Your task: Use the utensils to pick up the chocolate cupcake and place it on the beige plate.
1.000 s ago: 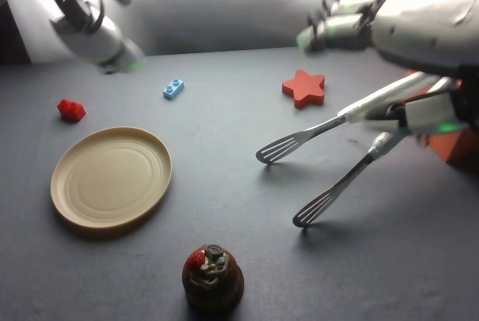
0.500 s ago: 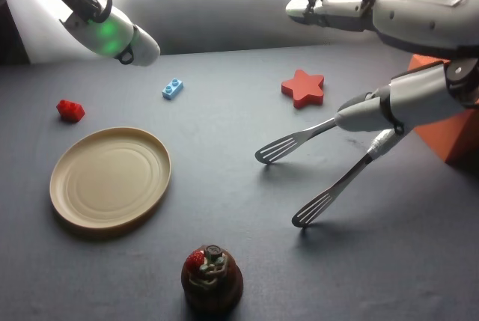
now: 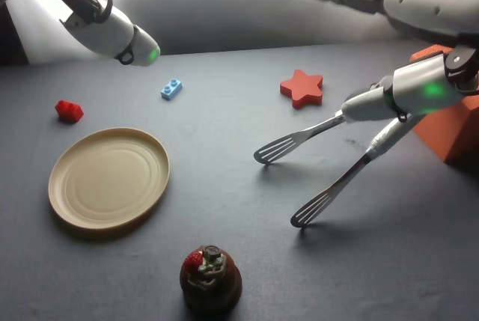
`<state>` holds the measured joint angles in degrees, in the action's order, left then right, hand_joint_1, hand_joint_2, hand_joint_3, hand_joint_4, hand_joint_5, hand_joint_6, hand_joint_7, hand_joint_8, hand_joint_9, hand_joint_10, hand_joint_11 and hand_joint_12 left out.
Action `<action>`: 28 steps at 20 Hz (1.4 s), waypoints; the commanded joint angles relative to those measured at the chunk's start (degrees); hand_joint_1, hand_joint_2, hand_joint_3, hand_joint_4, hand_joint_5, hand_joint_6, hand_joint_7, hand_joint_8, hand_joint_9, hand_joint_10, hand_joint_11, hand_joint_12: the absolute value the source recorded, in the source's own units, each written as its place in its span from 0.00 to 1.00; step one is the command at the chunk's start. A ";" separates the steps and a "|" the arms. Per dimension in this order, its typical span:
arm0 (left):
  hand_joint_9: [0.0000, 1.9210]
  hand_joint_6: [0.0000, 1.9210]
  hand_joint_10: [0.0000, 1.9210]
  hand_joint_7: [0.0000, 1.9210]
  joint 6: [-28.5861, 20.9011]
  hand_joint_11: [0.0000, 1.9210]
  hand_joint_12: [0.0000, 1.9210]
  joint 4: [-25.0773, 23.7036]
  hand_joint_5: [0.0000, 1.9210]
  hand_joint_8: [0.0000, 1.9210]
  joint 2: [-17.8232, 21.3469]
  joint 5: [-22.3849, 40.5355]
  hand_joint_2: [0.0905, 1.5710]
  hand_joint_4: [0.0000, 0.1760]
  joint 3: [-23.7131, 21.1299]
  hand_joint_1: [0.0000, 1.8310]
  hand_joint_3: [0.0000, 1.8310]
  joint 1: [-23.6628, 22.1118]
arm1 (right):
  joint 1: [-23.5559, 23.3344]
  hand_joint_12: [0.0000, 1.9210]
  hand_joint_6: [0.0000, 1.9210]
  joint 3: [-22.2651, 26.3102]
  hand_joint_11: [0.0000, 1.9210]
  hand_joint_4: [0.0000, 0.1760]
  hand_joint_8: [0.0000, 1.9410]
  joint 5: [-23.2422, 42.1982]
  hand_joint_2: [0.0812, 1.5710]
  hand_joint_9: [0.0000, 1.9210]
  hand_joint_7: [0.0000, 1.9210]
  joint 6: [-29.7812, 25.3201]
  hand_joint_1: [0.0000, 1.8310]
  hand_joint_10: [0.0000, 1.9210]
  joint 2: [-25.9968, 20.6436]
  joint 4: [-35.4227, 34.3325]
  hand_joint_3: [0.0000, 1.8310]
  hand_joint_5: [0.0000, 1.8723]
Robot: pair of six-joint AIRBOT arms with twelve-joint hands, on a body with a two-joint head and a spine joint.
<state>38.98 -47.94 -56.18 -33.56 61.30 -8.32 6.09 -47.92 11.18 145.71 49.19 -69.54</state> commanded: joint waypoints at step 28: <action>0.11 0.00 0.00 0.14 2.43 0.00 0.28 -0.40 0.15 0.00 0.57 2.21 0.71 0.00 0.05 0.01 0.00 -0.74 | -5.61 0.00 0.00 -13.85 0.00 0.00 0.00 -33.46 0.54 0.00 0.00 -106.95 0.30 0.00 12.04 91.61 0.00 0.00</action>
<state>40.93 -45.41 -56.14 -34.37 61.41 -8.38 1.06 -61.65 -26.65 38.98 61.80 20.80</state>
